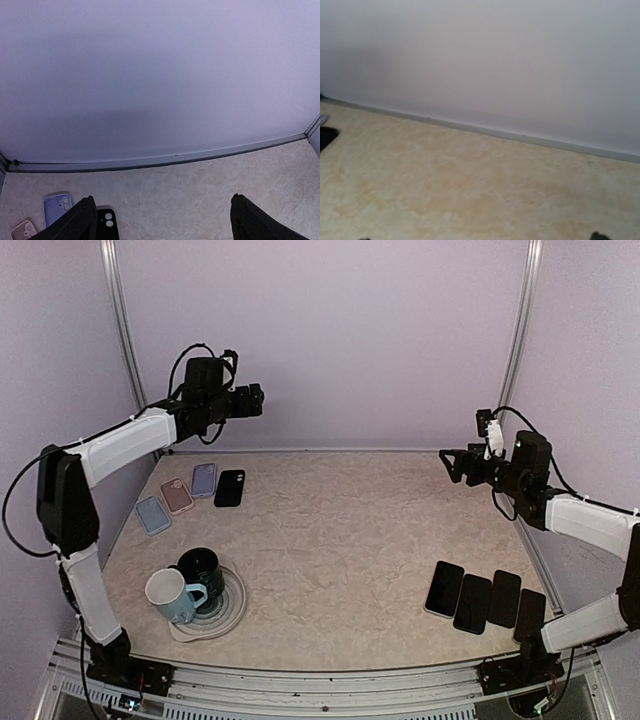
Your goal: Put the phone into the phone case
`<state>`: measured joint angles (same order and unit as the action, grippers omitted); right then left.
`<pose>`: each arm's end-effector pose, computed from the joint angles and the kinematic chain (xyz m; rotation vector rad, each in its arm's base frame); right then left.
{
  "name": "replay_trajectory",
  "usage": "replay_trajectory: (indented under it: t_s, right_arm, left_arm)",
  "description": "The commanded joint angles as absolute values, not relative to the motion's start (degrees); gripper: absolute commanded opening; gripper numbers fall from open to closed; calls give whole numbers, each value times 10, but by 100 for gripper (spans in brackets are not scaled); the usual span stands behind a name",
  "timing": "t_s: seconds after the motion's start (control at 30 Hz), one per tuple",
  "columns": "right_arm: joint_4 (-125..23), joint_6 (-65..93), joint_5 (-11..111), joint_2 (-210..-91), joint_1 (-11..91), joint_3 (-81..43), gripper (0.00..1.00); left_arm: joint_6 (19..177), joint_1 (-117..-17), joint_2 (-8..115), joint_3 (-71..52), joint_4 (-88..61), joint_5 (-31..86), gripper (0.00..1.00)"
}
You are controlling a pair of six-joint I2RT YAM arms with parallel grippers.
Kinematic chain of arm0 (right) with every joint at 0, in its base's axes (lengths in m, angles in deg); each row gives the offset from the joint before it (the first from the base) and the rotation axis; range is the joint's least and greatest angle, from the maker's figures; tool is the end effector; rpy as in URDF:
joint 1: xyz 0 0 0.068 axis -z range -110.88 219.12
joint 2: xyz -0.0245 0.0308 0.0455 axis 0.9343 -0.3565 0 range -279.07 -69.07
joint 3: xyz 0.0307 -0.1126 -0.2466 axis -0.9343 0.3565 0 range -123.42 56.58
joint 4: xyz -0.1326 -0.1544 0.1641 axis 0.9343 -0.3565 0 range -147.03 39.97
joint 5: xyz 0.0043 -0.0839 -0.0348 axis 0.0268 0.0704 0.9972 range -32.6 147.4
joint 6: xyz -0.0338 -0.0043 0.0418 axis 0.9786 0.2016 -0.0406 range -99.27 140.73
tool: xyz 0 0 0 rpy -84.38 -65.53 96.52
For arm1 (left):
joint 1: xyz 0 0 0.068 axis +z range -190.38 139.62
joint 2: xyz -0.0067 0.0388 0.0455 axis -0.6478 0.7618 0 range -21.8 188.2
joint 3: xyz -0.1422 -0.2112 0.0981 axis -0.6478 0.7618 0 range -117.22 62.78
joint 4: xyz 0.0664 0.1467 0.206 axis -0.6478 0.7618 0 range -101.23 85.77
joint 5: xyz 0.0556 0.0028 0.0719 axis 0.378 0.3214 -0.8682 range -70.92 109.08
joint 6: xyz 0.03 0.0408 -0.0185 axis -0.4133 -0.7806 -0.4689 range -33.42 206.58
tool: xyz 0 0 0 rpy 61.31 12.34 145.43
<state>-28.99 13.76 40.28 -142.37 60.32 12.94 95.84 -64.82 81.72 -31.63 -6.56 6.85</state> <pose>0.2885 0.0552 0.2811 -0.2503 1.7181 0.4598 0.4027 -0.1748 0.3648 0.0880 1.8093 -0.2252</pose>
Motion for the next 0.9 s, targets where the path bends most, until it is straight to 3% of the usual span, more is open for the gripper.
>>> replay_trajectory:
  t_s: [0.0, 0.27, 0.57, 0.77, 0.87]
  right_arm:
    - [-313, 157, 393, -1398, 591, 132, 95]
    - [-307, 147, 383, -1373, 582, 161, 95]
    - [-310, 148, 369, -1368, 573, 156, 95]
    - [-312, 154, 374, -1353, 569, 157, 95]
    - [-312, 154, 380, -1346, 567, 156, 95]
  left_arm:
    - [1052, -649, 972, -471, 161, 57, 91]
    - [1112, -641, 1153, -624, 294, 28, 91]
    - [1138, -633, 1184, -578, 311, 27, 83]
    - [1152, -620, 1165, -501, 275, 64, 68]
    - [1154, -622, 1155, -474, 256, 74, 54]
